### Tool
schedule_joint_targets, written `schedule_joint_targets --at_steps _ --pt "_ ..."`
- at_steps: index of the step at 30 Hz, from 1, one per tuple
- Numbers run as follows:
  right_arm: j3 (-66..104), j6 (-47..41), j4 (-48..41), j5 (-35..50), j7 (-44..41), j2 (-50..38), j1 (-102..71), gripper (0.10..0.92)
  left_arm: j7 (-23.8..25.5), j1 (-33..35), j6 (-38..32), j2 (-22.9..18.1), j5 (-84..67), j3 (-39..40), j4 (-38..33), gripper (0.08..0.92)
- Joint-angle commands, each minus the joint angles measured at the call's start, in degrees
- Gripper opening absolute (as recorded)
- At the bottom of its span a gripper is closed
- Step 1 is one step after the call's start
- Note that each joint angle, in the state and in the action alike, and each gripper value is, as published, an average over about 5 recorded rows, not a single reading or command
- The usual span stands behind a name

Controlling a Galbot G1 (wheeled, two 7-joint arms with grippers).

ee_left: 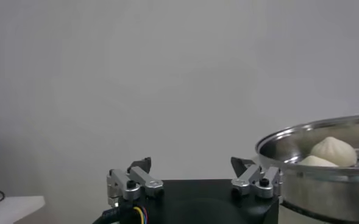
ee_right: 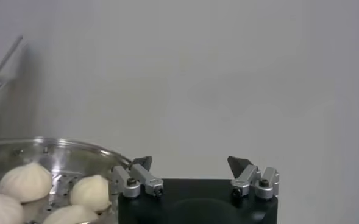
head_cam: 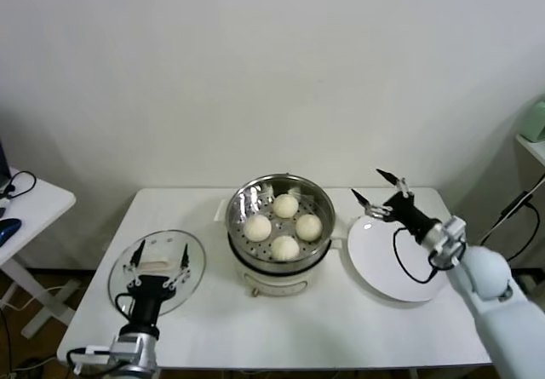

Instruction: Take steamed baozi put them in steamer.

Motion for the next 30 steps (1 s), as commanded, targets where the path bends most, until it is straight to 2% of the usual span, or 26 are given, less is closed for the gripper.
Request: schedule_joint_targets --at_steps 1,12,30 --pt "14.5 8.9 7.9 -3.8 7.7 21.1 -26.0 0.823 3.7 -0.6 1.8 0.3 -2.2 -1.3 -0.6 0.823" --pt "13.7 11.9 7.8 -4.9 8.2 25.1 -29.8 0.823 5.5 -0.3 1.1 0.6 -5.9 -3.7 0.4 0.823" --pt "13.3 12.4 7.9 -1.5 7.8 24.2 -31.5 0.823 7.0 0.2 0.3 0.0 -7.7 -4.0 0.0 0.823"
